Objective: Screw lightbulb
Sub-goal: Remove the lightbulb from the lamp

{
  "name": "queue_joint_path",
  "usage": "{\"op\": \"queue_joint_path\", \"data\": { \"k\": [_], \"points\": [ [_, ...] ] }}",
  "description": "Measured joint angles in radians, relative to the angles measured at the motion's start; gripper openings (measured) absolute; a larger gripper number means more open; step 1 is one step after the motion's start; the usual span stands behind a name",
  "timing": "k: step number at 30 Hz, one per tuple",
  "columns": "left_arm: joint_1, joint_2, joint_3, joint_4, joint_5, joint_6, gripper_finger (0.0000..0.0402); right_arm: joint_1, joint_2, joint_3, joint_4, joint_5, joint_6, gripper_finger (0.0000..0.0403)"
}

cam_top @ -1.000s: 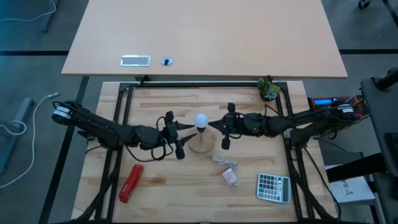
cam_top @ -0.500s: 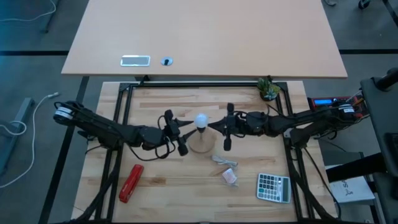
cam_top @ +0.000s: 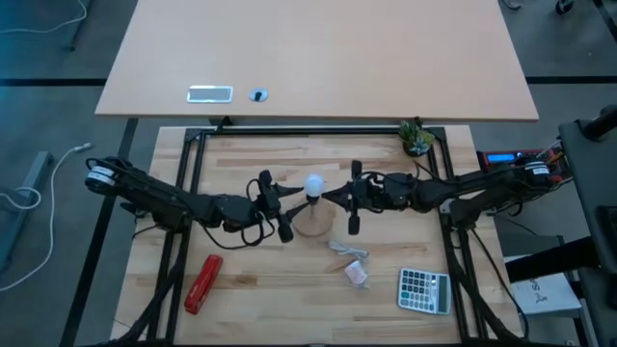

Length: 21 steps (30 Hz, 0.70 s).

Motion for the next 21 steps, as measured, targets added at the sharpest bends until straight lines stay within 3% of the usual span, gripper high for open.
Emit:
{"op": "queue_joint_path", "data": {
  "k": [12,21],
  "points": [
    [0.0,0.003,0.0,0.002,0.032,-0.003,0.0154,-0.001,0.0,0.0,-0.003,0.053,-0.023,0.008],
    [-0.008,-0.007,0.0,-0.004,0.039,-0.003,0.0142,-0.002,0.0,0.0,-0.018,0.054,-0.028,0.01]
  ]
}}
